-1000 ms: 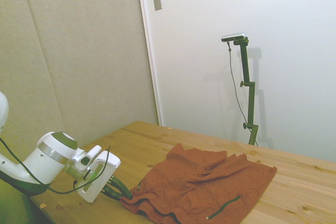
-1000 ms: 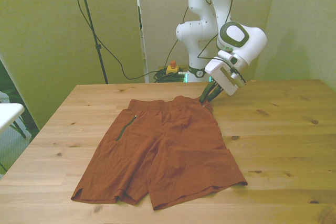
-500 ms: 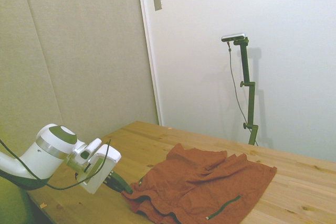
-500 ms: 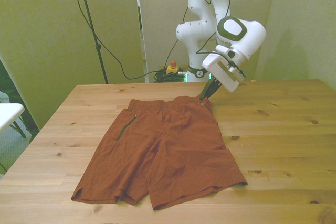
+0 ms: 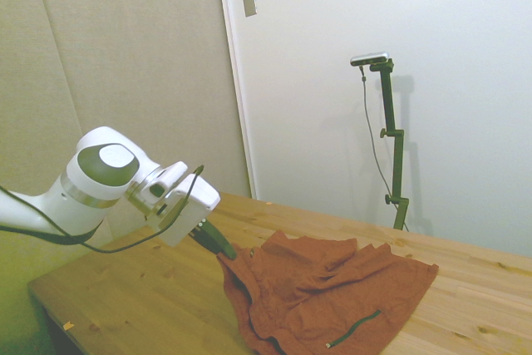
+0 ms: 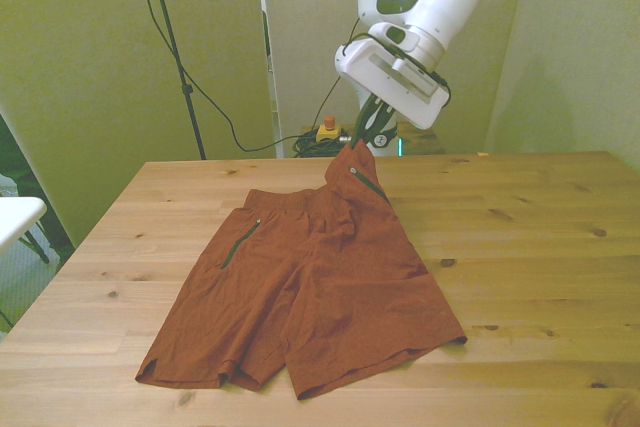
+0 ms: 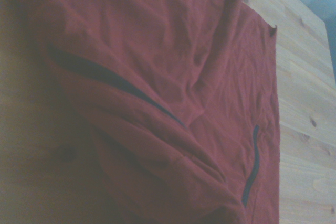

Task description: Fold the shorts

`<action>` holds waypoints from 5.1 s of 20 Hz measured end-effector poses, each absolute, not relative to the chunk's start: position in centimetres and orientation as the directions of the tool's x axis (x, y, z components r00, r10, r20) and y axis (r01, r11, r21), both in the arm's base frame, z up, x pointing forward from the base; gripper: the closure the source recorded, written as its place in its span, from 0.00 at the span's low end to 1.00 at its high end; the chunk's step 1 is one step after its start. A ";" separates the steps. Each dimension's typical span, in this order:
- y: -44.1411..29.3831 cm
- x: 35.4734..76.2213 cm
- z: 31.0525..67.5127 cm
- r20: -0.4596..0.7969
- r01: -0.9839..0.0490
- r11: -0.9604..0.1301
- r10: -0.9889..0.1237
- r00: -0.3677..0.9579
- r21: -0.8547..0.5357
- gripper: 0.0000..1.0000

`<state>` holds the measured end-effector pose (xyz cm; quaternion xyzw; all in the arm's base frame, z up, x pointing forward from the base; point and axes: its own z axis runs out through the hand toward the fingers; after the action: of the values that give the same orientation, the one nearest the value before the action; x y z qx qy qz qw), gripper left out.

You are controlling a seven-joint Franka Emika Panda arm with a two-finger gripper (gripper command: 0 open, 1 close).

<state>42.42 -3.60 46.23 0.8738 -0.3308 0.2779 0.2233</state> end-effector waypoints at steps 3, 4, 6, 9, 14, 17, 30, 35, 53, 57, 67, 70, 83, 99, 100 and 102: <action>-6.2 43.9 47.9 0.615 -0.746 -0.648 -0.528 0.586 0.154 1.00; -6.9 44.4 48.4 0.604 -0.759 -0.637 -0.555 0.573 0.135 1.00; -8.8 45.0 49.6 0.578 -0.782 -0.616 -0.604 0.548 0.097 1.00; -11.9 45.0 51.2 0.545 -0.809 -0.585 -0.662 0.514 0.052 1.00; -16.3 44.0 50.3 0.440 -0.843 -0.537 -0.758 0.481 -0.005 1.00; -20.2 43.2 48.0 0.387 -0.869 -0.496 -0.801 0.457 -0.001 1.00; -27.2 43.0 38.3 0.272 -0.907 -0.412 -0.866 0.420 0.087 0.00; -28.2 42.9 36.7 0.261 -0.911 -0.401 -0.873 0.412 0.099 0.00; -22.6 45.7 44.5 0.441 -0.823 -0.559 -0.716 0.541 0.102 0.00; -11.4 48.8 41.7 0.525 -0.671 -0.724 -0.513 0.679 0.160 0.00; 0.9 48.3 33.7 0.612 -0.379 -0.865 -0.111 0.783 0.329 0.00; 1.5 48.2 33.5 0.613 -0.315 -0.887 -0.047 0.789 0.338 0.00; -1.4 53.4 32.8 0.596 -0.284 -0.889 -0.016 0.803 0.360 0.00; 0.3 55.8 32.5 0.603 -0.250 -0.892 0.031 0.797 0.376 0.00; 0.3 55.8 32.5 0.603 -0.249 -0.891 0.033 0.797 0.378 1.00; 0.4 55.8 32.4 0.602 -0.248 -0.889 0.038 0.798 0.385 1.00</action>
<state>55.75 0.37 32.44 0.9201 -0.0572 0.3129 0.2285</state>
